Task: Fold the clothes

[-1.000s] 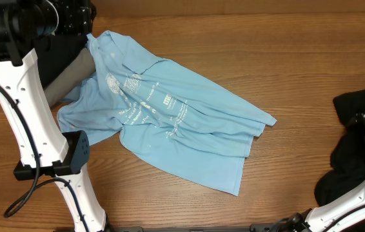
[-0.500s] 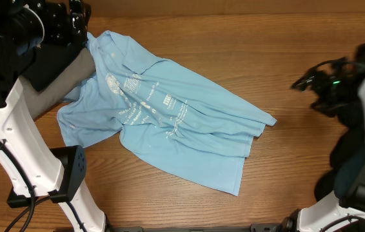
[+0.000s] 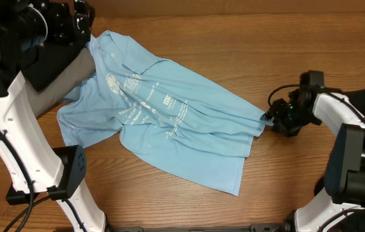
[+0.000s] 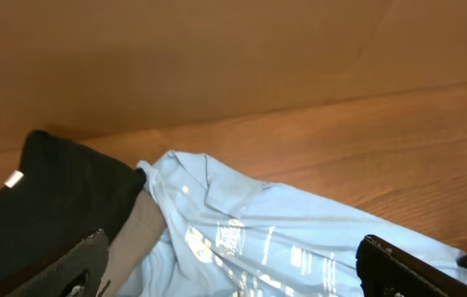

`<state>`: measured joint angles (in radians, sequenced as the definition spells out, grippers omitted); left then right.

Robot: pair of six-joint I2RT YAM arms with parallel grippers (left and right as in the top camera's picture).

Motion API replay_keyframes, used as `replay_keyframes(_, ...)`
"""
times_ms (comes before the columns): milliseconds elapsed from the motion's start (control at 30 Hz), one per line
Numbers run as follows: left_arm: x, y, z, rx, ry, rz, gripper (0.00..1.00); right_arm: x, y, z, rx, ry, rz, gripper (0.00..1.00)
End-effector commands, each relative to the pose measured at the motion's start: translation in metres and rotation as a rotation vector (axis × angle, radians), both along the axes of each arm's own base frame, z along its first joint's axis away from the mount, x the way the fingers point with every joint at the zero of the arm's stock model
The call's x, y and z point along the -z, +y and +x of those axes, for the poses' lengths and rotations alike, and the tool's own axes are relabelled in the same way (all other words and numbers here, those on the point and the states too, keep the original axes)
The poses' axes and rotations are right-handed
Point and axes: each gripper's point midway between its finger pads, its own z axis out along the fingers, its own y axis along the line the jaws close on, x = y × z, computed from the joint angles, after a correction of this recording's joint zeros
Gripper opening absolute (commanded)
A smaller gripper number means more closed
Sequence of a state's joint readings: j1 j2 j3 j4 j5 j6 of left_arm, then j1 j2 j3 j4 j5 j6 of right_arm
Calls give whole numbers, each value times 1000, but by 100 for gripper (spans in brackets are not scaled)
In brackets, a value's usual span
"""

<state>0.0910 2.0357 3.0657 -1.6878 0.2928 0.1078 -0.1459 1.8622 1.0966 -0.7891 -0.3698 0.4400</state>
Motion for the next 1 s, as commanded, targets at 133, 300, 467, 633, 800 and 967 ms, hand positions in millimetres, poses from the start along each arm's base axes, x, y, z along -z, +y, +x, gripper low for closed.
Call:
replay_keyframes(133, 13, -3, 3, 20, 49, -6, 98, -6, -5, 40, 52, -152, -23, 19)
replay_keyframes(300, 20, -4, 5, 26, 75, -13, 97, -54, -37, 106, 102, -394, -60, 4)
replay_keyframes(467, 22, -6, 6, 31, 81, -12, 96, -129, -78, 168, 182, -669, -105, 4)
replay_keyframes(633, 22, -13, 5, 50, 80, -8, 97, -181, -109, 192, 277, -799, -105, 91)
replay_keyframes(800, 22, -16, 5, 65, 77, 4, 98, -175, -118, 175, 224, -754, -72, 100)
replay_keyframes(967, 14, -17, -1, 75, 54, 18, 97, -155, -112, 129, 104, -607, -43, 100)
